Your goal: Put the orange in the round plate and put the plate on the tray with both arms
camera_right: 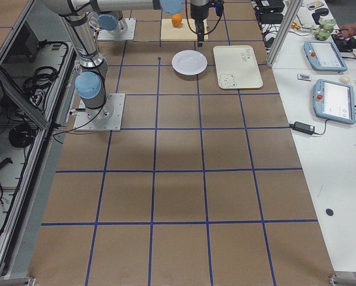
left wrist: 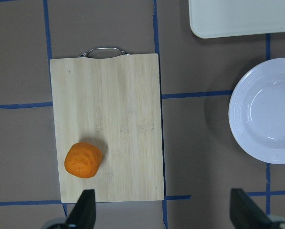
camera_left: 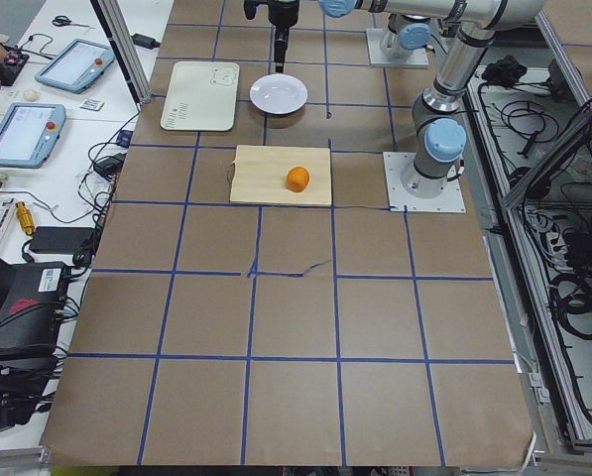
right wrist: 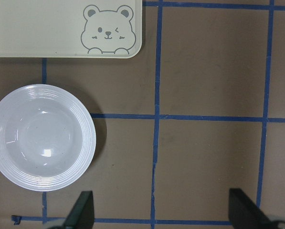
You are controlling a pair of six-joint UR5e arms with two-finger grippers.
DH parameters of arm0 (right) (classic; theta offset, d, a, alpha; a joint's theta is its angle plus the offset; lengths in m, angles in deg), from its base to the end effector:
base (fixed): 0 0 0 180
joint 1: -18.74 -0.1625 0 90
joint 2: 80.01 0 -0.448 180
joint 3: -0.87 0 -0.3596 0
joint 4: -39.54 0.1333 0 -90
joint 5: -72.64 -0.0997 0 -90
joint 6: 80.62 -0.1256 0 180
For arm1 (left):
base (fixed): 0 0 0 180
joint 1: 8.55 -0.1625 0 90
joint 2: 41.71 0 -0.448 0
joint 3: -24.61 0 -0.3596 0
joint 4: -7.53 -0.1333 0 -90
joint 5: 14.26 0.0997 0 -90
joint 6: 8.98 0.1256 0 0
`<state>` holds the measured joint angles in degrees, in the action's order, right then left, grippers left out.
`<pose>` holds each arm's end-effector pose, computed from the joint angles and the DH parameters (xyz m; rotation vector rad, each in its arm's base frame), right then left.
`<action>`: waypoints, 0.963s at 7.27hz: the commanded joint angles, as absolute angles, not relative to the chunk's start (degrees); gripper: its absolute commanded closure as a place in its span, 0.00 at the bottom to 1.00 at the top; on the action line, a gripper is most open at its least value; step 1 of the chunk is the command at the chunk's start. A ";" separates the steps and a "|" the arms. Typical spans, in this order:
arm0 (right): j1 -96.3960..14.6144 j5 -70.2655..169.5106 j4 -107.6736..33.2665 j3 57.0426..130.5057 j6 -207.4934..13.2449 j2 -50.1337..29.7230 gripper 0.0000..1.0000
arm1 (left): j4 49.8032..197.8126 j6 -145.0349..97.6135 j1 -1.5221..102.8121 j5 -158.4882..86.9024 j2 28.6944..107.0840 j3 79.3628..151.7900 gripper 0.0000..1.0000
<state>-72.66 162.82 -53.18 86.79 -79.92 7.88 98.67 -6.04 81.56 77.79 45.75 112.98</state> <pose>0.1447 -0.4821 0.5055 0.0573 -3.1358 0.1285 -0.1297 -0.4447 0.5161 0.0811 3.1024 -0.0807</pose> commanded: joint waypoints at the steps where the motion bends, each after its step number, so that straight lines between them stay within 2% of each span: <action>1: -72.67 162.82 -53.18 86.82 -79.92 7.88 0.00 | 99.80 -5.99 81.45 78.11 45.75 113.72 0.00; 3: -72.67 162.82 -53.18 86.82 -79.92 7.88 0.00 | 103.40 -5.82 80.40 78.81 45.66 117.31 0.00; 5: -72.67 162.82 -53.18 86.82 -79.92 7.88 0.00 | 103.24 -2.68 73.57 84.22 45.66 125.03 0.00; 7: -72.67 162.82 -53.18 86.82 -80.01 7.88 0.00 | 100.10 7.33 71.79 88.98 45.30 132.24 0.13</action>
